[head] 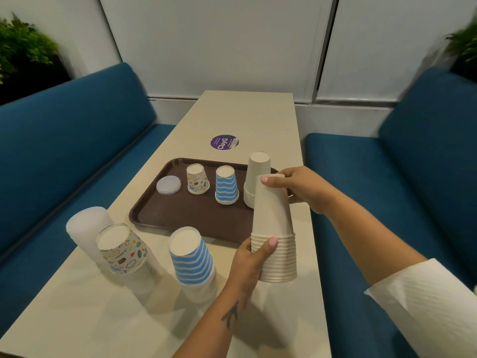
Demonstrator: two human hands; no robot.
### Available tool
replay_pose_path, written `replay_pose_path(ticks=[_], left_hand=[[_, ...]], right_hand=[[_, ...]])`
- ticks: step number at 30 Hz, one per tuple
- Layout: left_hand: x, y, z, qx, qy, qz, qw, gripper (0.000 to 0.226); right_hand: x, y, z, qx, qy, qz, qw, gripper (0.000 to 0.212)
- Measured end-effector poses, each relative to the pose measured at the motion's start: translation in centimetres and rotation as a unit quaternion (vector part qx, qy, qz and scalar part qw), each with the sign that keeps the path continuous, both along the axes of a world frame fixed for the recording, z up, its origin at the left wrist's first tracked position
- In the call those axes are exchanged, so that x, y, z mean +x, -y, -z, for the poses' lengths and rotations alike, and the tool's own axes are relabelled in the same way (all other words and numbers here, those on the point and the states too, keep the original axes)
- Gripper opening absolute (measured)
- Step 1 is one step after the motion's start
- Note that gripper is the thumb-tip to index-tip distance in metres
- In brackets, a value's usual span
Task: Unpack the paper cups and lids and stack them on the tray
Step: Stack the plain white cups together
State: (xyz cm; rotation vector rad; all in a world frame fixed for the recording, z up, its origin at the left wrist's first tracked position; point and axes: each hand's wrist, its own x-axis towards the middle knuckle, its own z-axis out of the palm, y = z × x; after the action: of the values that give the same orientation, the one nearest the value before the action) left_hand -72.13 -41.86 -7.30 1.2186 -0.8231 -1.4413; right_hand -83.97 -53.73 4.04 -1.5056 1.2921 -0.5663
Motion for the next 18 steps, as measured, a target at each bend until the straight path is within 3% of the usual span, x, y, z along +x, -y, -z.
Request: replay_pose_path(ticks=[7, 18], left_hand=[[0.3, -1.0, 0.1, 0.015, -0.003, 0.002, 1.0, 0.076], [1.0, -1.9, 0.3, 0.007, 0.001, 0.02, 1.0, 0.073]], right_hand=[[-0.2, 0.0, -1.2, 0.008, 0.029, 0.023, 0.999, 0.05], [0.2, 1.1, -2.8, -0.013, 0.064, 0.051, 0.997, 0.048]])
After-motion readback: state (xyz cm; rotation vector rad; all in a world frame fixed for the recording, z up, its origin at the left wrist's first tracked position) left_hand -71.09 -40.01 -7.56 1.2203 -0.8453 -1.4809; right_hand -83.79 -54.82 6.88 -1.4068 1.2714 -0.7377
